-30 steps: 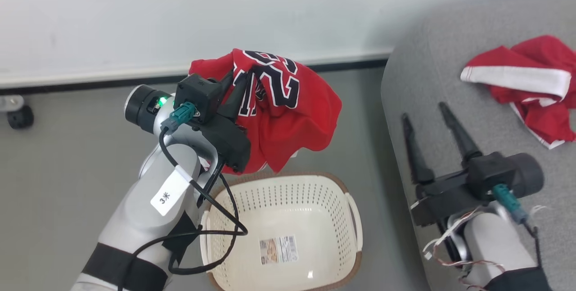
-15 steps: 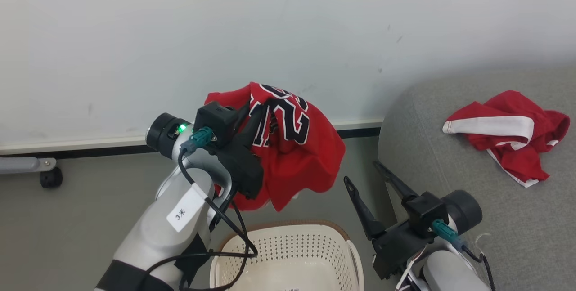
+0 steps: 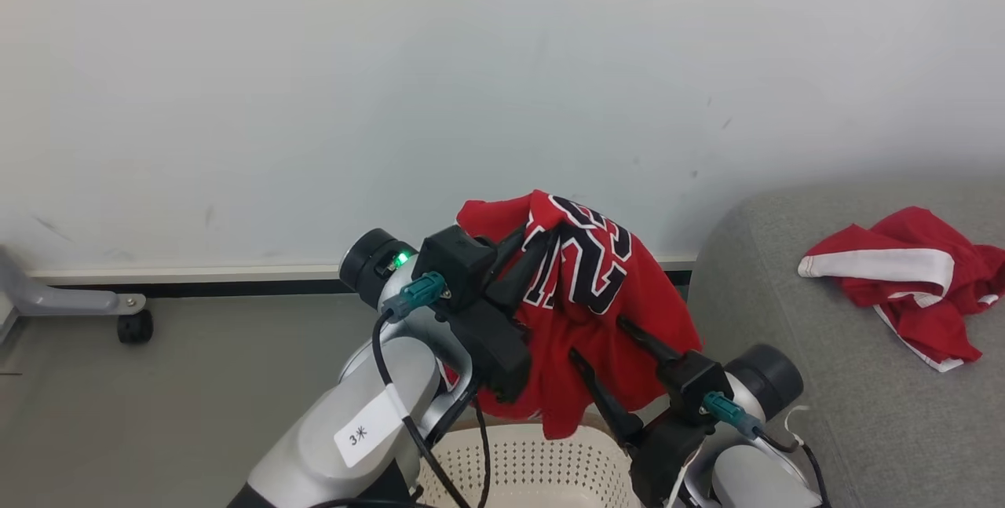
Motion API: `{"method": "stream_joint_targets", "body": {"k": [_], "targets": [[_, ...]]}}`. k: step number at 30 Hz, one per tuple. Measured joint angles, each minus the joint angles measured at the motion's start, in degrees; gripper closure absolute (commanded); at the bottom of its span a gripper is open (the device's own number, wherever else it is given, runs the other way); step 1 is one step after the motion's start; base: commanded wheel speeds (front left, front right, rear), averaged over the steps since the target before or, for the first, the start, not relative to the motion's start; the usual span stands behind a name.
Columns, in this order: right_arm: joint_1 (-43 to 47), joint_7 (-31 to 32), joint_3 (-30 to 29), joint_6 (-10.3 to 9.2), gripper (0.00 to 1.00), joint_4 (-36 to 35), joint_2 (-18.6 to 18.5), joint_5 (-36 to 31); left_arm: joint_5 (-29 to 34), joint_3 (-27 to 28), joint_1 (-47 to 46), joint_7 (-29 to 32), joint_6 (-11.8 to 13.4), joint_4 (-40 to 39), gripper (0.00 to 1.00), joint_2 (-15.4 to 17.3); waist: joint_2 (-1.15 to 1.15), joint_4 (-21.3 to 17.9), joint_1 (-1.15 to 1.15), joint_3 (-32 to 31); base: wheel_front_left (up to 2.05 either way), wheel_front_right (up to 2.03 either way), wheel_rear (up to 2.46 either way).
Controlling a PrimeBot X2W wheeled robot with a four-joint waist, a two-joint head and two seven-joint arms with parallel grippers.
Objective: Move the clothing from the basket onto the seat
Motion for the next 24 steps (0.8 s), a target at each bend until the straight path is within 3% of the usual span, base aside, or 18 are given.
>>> {"method": "stream_joint_targets", "body": {"k": [9, 11, 12, 14, 22, 24], "targets": [[-4.4, 0.0, 1.8, -0.01, 0.0, 2.6, 0.1, 1.4, -1.5, -2.3, 1.9, 1.2, 1.7, -3.4, 1.0, 0.1, 0.0, 2.0, 0.0, -0.4, 0.0, 0.0, 0.0], [-4.9, 0.0, 2.8, -0.09, 0.49, 2.2, 0.1, 2.4, -1.9, -2.8, 2.2, 1.6, 2.0, -3.6, 1.0, 0.1, 0.01, 2.2, 0.0, -0.4, 0.0, 0.0, 0.0], [-5.0, 0.0, 3.3, -0.29, 0.6, 2.2, 0.1, 3.2, -2.1, -2.9, 2.3, 1.8, 2.2, -3.8, 1.0, 0.1, 0.01, 2.3, 0.0, -0.4, 0.0, 0.0, 0.0], [-5.0, 0.0, 3.9, -0.6, 1.0, 2.2, 0.1, 3.9, -3.1, -3.0, 2.3, 2.0, 2.5, -4.0, 1.0, 0.1, 0.01, 2.4, 0.0, -0.3, 0.0, 0.0, 0.0], [-6.0, 0.0, 5.1, -1.16, 1.0, 2.6, 0.1, 5.2, -4.0, -2.0, 3.8, 2.5, 3.7, -4.0, 1.0, 0.2, 0.01, 1.9, 0.0, 0.1, 0.0, 0.0, 0.0], [-6.1, 0.0, 4.9, -1.3, 1.0, 2.9, 0.1, 5.2, -4.4, -1.6, 4.4, 2.5, 3.7, -3.9, 0.62, 0.2, 0.01, 1.4, 0.0, 0.3, 0.0, 0.0, 0.0]]}}
